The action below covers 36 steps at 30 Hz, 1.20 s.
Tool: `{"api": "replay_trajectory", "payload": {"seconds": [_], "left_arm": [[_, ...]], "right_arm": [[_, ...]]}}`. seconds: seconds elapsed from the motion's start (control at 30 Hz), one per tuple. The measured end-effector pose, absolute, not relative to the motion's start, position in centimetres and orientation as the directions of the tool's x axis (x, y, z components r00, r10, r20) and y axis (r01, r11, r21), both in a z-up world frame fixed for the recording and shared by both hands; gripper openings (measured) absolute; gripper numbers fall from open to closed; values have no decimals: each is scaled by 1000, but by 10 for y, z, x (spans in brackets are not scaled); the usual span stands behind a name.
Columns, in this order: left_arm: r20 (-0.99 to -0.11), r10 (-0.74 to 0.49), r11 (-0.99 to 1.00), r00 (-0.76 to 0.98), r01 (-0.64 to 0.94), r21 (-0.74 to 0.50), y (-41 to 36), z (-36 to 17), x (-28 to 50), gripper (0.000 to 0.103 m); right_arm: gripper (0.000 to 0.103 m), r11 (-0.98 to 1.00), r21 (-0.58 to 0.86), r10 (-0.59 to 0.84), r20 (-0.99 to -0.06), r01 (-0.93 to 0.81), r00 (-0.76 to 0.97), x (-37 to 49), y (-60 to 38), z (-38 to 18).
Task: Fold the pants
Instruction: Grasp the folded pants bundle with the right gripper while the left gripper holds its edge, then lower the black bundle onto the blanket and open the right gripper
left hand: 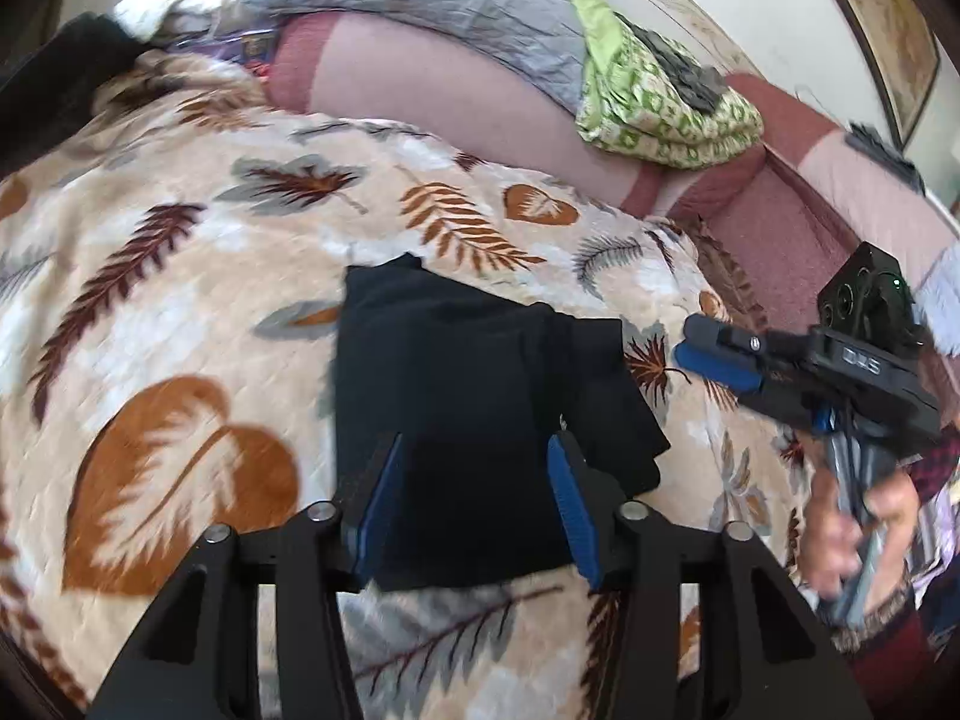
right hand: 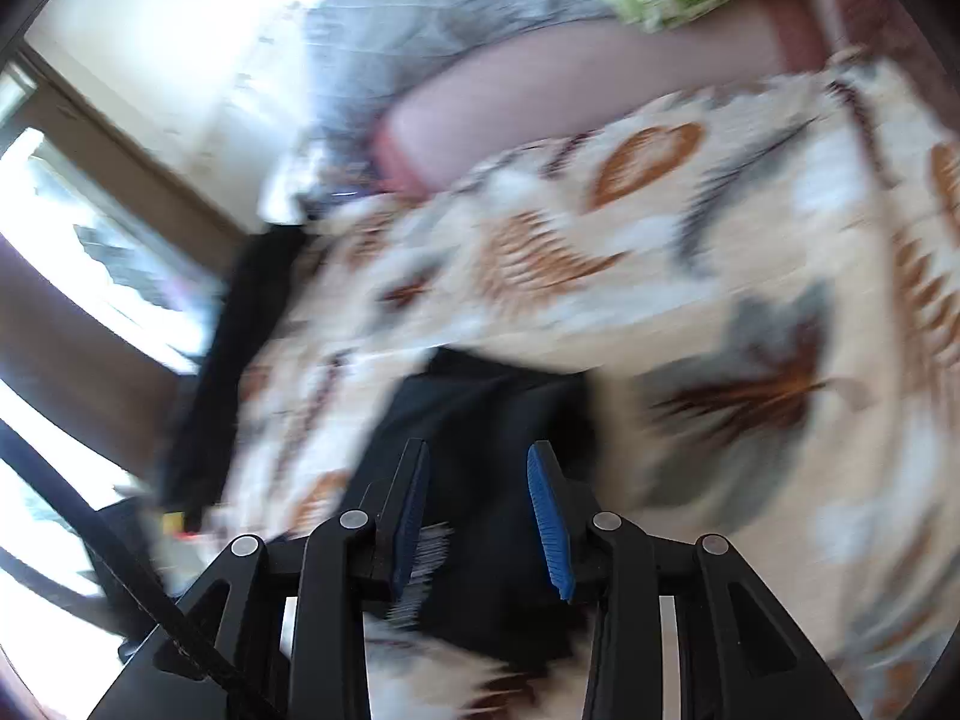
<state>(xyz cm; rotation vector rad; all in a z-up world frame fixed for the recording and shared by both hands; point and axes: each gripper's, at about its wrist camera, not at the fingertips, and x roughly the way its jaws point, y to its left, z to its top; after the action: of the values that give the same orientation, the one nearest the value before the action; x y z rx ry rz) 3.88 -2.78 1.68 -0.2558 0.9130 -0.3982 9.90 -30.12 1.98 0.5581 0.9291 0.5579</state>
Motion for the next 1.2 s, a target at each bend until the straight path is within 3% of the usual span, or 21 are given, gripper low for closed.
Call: {"api": "replay_trajectory", "payload": {"seconds": [0.1, 0.2, 0.23, 0.33, 0.43, 0.47, 0.6, 0.7, 0.87, 0.93, 0.97, 1.0, 1.03, 1.13, 1.17, 1.2], "left_arm": [[-757, -412, 911, 508, 217, -350, -41, 0, 46, 52], [-781, -377, 925, 498, 246, -290, -54, -14, 42, 53], [-781, -366, 929, 506, 250, -273, -56, -15, 39, 54], [-785, -328, 940, 525, 263, -217, -65, -20, 34, 60], [-781, -291, 947, 553, 284, -151, -75, -22, 28, 67], [-779, -283, 947, 560, 290, -136, -78, -22, 27, 68], [-740, -349, 932, 575, 297, -209, -65, -3, 12, 68], [-711, -401, 915, 577, 288, -283, -47, 8, -1, 68], [-733, -364, 932, 574, 222, -288, -25, 9, -4, 68], [-738, -339, 940, 584, 187, -284, -11, 8, -4, 68], [-738, -328, 944, 589, 172, -283, -4, 9, -4, 68], [-738, -322, 945, 593, 160, -285, 2, 9, -4, 69], [-736, -319, 945, 597, 145, -292, 8, 9, -3, 69], [-729, -319, 942, 606, 118, -315, 21, 10, 4, 69], [-727, -316, 942, 609, 110, -317, 23, 11, 7, 69], [-727, -314, 942, 611, 105, -319, 24, 11, 10, 69]], "right_arm": [[39, 663, 732, 715, -558, -156, 422, 95, -285, -5], [37, 739, 673, 631, -670, -39, 391, 94, -283, -45], [30, 775, 632, 585, -719, 1, 374, 91, -286, -59], [25, 790, 614, 566, -723, -9, 396, 82, -293, -63], [33, 924, 382, 344, -843, 10, 414, 79, -292, -47], [33, 936, 352, 310, -842, 15, 441, 79, -296, -40], [33, 862, 505, 426, -696, -27, 578, 77, -310, 2], [49, 765, 637, 563, -591, -94, 578, 97, -299, 19], [49, 589, 801, 750, -492, -108, 442, 139, -253, -14], [49, 576, 816, 754, -515, -34, 407, 153, -246, -41], [46, 601, 799, 726, -546, -1, 417, 155, -249, -51], [28, 620, 784, 699, -568, 27, 434, 156, -254, -58], [4, 633, 772, 670, -587, 64, 453, 157, -265, -66], [0, 698, 710, 582, -638, 94, 504, 151, -282, -62], [2, 732, 676, 541, -657, 91, 525, 147, -285, -54], [14, 772, 627, 485, -685, 101, 544, 144, -287, -46]]}}
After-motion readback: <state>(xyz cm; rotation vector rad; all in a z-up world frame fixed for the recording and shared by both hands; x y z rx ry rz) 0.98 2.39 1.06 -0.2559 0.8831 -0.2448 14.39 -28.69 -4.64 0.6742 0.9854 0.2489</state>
